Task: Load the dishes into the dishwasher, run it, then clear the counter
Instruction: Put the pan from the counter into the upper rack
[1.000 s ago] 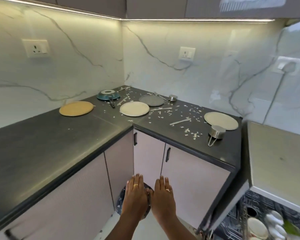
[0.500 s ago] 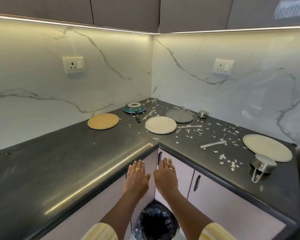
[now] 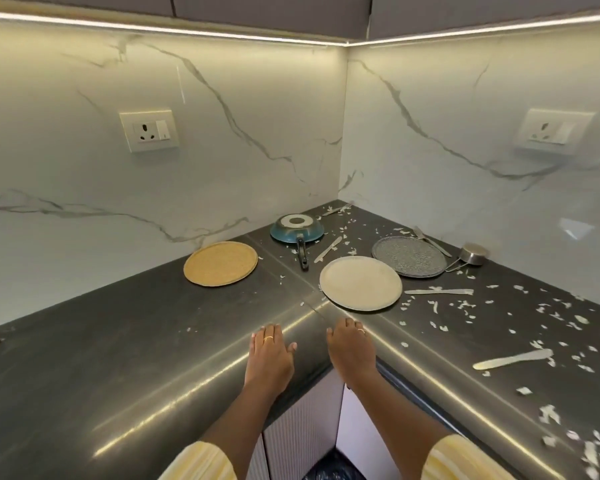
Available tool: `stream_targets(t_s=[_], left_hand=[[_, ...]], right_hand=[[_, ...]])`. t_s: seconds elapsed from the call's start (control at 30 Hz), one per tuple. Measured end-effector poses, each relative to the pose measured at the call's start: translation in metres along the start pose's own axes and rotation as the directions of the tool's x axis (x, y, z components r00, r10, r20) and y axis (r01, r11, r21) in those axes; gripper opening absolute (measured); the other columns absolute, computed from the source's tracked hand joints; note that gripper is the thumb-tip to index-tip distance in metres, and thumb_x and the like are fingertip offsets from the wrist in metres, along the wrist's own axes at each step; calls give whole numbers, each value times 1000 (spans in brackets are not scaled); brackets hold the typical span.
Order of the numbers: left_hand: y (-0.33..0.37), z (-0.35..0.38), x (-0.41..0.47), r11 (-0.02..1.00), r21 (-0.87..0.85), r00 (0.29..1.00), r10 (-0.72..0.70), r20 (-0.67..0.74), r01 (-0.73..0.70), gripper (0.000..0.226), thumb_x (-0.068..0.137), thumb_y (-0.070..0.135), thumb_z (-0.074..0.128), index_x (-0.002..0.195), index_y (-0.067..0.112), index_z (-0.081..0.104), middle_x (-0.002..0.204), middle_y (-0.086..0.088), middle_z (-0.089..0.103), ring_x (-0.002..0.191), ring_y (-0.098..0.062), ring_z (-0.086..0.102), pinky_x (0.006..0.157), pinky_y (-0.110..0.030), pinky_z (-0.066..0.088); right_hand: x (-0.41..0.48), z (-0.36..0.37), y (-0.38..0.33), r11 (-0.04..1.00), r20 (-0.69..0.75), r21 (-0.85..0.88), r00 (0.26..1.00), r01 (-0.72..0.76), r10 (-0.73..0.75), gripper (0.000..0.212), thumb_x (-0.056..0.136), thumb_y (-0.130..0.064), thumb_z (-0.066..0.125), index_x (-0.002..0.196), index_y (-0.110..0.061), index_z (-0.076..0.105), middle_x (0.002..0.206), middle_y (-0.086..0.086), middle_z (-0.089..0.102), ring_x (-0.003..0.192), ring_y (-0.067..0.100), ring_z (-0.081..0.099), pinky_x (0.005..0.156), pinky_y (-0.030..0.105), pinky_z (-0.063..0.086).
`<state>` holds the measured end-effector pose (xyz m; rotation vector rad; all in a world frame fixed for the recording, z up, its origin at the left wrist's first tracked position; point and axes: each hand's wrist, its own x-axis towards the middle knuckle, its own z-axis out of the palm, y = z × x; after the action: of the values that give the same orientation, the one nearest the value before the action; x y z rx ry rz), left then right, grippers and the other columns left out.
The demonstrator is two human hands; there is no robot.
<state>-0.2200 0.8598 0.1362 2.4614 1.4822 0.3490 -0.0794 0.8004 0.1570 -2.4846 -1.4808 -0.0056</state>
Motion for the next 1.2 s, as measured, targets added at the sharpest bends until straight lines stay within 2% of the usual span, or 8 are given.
stream_targets(t_s=[0.17, 0.3, 0.53, 0.67, 0.8, 0.97, 1.07, 1.2], left_hand=[[-22, 14, 76, 998, -25, 998, -64, 25, 64, 57, 98, 38, 33, 144, 7, 20, 149, -9, 28, 140, -23, 20, 116, -38, 11], [-41, 27, 137, 990, -36, 990, -135, 37, 137, 57, 98, 39, 32, 144, 6, 21, 149, -9, 28, 139, -24, 21, 116, -38, 13], [-59, 51, 204, 971, -78, 973, -229, -37, 226, 63, 98, 40, 33, 148, 7, 11, 156, -8, 14, 144, -23, 8, 117, -36, 6], [-63, 63, 211, 971, -48, 969, -238, -69, 236, 67, 97, 48, 26, 148, 8, 10, 156, -7, 13, 145, -22, 6, 117, -35, 4], [-65, 66, 210, 971, -33, 968, -238, -83, 236, 71, 95, 52, 20, 149, 8, 6, 157, -7, 9, 145, -22, 2, 116, -34, -2], [-64, 67, 210, 970, -42, 966, -243, -88, 240, 69, 96, 51, 20, 149, 9, 6, 156, -5, 9, 144, -20, 3, 116, -32, -2], [-65, 66, 210, 970, -50, 967, -242, -85, 239, 68, 96, 51, 20, 149, 10, 6, 157, -5, 7, 144, -19, 2, 115, -31, -5], [-63, 67, 209, 972, -53, 969, -234, -73, 231, 69, 95, 51, 19, 149, 9, 5, 157, -5, 6, 145, -19, 1, 113, -30, -8]], right_hand=[[72, 19, -1, 1000, 4, -26, 1000, 16, -16, 28, 99, -20, 33, 118, -9, 51, 117, 9, 59, 110, 22, 55, 91, 31, 46], [136, 34, -10, 999, 89, -37, 996, -15, 19, 29, 99, -19, 33, 123, -10, 48, 121, 7, 56, 114, 23, 52, 92, 32, 44], [235, 56, -39, 987, 121, 131, 990, -89, 73, 29, 94, -9, 35, 118, -7, 51, 107, 15, 62, 100, 30, 57, 85, 38, 45], [283, 71, -53, 994, 106, 81, 992, -76, 67, 24, 96, -18, 41, 110, -6, 56, 109, 15, 62, 103, 31, 55, 84, 36, 45], [320, 90, -68, 998, 74, 45, 996, -47, 44, 28, 98, -23, 41, 116, -6, 51, 114, 14, 58, 107, 29, 53, 86, 35, 44], [357, 102, -84, 966, 103, 151, 975, -210, 196, 37, 97, -25, 45, 125, 0, 41, 122, 18, 54, 112, 32, 53, 89, 37, 44], [374, 105, -85, 917, 156, 199, 935, -345, 318, 43, 94, -24, 52, 127, 1, 41, 124, 17, 51, 114, 32, 51, 90, 37, 44], [387, 106, -78, 849, 261, 316, 899, -425, 353, 46, 88, -24, 59, 124, 1, 47, 121, 20, 53, 111, 34, 52, 89, 40, 45]])
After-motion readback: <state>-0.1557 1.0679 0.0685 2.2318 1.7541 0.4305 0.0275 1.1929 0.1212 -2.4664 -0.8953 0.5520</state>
